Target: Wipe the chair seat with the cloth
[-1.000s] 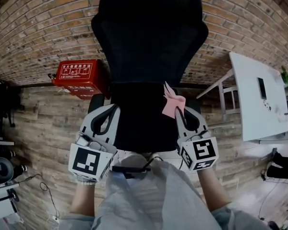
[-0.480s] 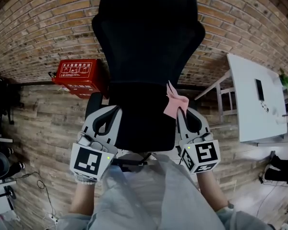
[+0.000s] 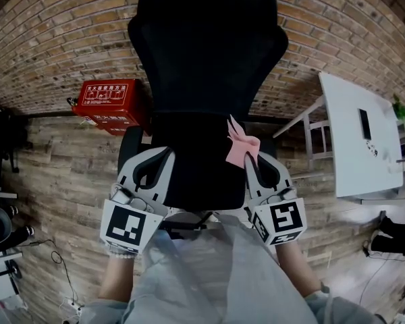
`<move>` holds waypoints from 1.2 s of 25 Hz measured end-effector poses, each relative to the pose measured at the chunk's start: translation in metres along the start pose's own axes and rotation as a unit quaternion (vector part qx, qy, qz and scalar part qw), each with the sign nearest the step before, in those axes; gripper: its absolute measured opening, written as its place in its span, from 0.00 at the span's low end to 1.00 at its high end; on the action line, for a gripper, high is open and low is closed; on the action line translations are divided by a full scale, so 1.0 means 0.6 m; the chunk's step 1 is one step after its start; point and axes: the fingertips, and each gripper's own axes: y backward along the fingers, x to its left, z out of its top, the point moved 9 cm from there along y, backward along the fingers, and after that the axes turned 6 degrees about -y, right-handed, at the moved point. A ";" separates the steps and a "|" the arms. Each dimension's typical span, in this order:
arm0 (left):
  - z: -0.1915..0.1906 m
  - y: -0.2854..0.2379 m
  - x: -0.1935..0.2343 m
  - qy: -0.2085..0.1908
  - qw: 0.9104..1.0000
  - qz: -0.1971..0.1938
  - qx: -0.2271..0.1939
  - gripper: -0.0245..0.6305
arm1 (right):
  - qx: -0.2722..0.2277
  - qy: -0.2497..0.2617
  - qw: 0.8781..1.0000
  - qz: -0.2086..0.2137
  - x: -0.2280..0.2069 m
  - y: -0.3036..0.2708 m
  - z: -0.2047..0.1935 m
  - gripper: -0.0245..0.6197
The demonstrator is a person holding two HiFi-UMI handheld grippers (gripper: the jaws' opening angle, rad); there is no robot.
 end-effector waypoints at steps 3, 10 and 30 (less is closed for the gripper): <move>-0.002 0.001 0.000 0.001 1.000 0.001 -0.001 0.07 | 0.000 -0.003 1.000 -0.001 0.004 0.002 -0.004 0.12; -0.005 0.004 0.005 0.006 1.000 0.007 -0.002 0.07 | 0.002 -0.004 1.000 0.000 0.011 0.001 -0.006 0.12; 0.001 0.000 0.004 0.002 1.000 0.012 -0.012 0.07 | 0.006 0.003 1.000 0.004 0.012 0.007 -0.004 0.12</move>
